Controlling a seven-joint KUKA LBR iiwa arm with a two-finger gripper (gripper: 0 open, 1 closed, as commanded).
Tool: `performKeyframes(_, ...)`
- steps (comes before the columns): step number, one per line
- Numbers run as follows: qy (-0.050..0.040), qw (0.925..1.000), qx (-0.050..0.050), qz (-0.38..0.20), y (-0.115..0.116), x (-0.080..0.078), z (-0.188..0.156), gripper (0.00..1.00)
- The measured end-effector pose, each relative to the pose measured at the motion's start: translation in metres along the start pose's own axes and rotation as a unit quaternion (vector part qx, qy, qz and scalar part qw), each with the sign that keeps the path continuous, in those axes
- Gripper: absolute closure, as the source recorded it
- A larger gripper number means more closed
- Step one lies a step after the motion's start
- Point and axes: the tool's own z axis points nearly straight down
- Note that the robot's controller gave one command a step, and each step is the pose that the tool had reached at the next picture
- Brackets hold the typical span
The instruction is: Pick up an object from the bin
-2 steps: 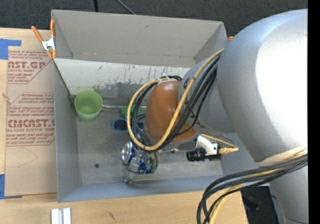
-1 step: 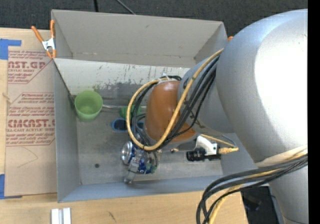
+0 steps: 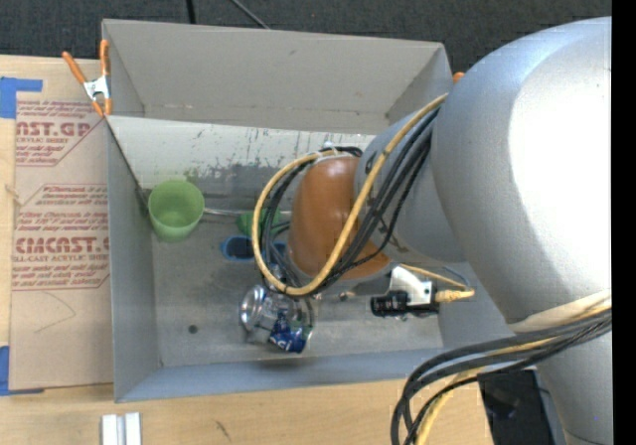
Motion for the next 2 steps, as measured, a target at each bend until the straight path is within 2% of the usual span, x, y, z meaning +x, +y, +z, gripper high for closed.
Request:
performKeyframes(1,0.0024,1.0000,0.001,0.000,0.001,-0.001,-0.016,1.00)
performKeyframes(2,0.0006,1.0000,-0.001,0.000,0.002,-0.002,-0.094,1.00)
